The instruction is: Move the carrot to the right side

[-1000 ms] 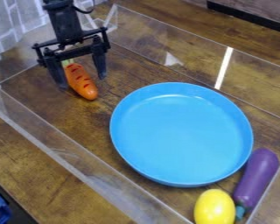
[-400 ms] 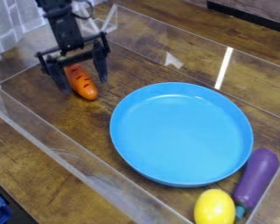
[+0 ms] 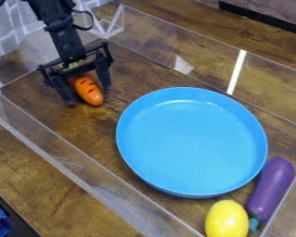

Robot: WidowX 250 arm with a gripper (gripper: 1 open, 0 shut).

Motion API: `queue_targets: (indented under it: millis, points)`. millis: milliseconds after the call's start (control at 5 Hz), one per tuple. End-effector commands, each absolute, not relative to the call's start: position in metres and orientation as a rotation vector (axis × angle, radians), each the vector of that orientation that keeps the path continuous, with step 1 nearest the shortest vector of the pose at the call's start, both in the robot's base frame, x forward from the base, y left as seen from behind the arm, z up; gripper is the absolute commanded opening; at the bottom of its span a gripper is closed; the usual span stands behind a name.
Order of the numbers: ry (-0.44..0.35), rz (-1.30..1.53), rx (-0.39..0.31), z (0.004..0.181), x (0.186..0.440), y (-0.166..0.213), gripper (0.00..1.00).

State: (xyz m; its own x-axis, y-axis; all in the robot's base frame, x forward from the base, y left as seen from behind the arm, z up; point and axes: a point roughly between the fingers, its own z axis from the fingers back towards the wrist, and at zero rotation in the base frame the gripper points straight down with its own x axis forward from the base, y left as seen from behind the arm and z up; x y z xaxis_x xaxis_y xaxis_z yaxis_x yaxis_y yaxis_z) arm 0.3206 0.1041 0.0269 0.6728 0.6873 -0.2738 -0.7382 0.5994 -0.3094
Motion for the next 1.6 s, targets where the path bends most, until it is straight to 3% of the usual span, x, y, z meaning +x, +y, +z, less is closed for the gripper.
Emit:
queue_targets:
  millis: [0,1400]
  points:
    - [0.07,0.842,-0.425,0.0357,0.326,0.1151,0.0]
    - [0.111,0.853,-0.512,0.0337,0.3227,0.1124,0.0]
